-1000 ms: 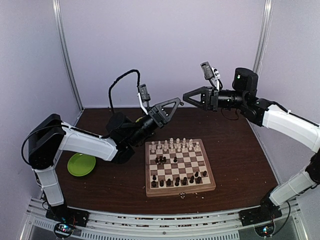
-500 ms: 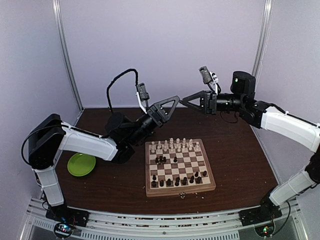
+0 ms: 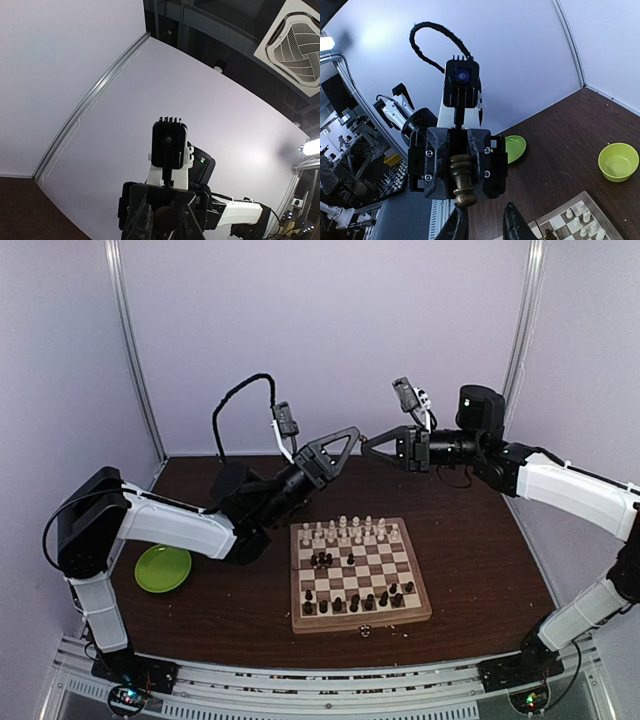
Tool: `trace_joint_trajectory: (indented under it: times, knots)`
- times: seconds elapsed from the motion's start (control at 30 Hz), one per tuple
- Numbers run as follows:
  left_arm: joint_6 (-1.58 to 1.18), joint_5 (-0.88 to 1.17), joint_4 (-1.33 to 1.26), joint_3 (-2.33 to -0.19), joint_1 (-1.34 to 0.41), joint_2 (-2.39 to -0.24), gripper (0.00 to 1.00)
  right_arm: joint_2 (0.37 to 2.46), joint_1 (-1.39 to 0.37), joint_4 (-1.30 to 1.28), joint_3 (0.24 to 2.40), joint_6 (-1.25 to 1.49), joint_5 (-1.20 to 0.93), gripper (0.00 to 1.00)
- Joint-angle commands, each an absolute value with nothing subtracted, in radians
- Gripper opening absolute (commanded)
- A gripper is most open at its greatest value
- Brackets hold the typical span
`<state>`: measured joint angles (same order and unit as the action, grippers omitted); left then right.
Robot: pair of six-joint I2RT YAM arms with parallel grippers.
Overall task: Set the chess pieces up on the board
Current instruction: Pass from the left arm to the right
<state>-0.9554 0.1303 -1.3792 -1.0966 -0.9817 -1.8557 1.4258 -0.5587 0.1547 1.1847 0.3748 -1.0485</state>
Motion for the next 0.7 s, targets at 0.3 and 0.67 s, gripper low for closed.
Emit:
trace_joint_trajectory:
  times: [0.3,0.67]
  knots:
    - [-0.934,0.144,-1.405,-1.129,-0.985,-1.868,0.09,1.386,-0.569,0.194,1.204,0.384,-1.051,0.28]
    - [-0.933,0.15,-1.398,-1.134,-0.985,-1.87,0.09,1.381,-0.569,0.201,1.2,0.39,-1.055,0.22]
